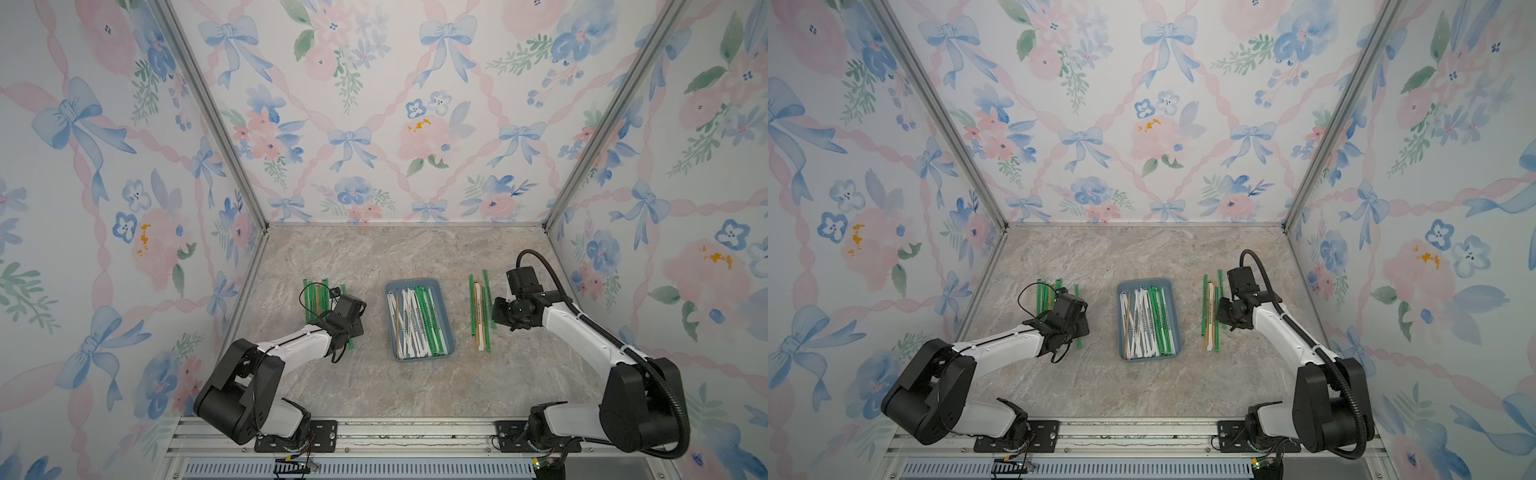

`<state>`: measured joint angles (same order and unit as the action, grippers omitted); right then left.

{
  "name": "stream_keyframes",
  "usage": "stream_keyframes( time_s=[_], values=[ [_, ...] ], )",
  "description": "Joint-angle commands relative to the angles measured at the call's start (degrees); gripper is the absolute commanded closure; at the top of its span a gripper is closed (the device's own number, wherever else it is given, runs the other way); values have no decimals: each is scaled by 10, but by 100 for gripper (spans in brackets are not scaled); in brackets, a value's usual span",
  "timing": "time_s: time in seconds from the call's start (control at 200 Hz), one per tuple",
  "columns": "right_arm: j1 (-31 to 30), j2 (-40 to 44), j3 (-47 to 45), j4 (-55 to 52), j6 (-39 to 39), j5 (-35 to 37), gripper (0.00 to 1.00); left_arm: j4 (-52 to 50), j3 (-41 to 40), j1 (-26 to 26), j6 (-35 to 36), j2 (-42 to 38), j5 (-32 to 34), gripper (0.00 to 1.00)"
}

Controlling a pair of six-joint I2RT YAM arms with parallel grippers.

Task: Put the straws into the storage box
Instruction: Pick up the straw from the center of the board, then place the straw in the storage box, then pick up the straw from the center of the board.

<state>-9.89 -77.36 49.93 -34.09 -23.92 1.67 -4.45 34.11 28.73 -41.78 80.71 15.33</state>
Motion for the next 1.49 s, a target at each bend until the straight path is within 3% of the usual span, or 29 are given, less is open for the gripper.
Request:
stream_keyframes(
  time_s=[0.0, 0.335, 0.655, 0.92, 1.225, 1.49],
  values=[
    [5, -3, -10, 6, 5, -8, 68, -8, 32, 37, -24, -7, -11, 100],
    [7, -11, -12, 11, 6, -11, 68, -3, 106, 167, -110, 22, -16, 100],
    [7, -19, -13, 23, -2, -22, 68, 14, 127, 207, -131, 76, -37, 100],
    [7, -16, -11, 16, 6, -17, 68, 13, 131, 213, -121, 71, -12, 58],
    [6, -27, -10, 5, 17, 6, 68, 12, 129, 212, -102, 41, 22, 41],
    [20, -72, 15, 18, 38, 37, 68, 11, 125, 211, -91, 31, 38, 33]
  ],
)
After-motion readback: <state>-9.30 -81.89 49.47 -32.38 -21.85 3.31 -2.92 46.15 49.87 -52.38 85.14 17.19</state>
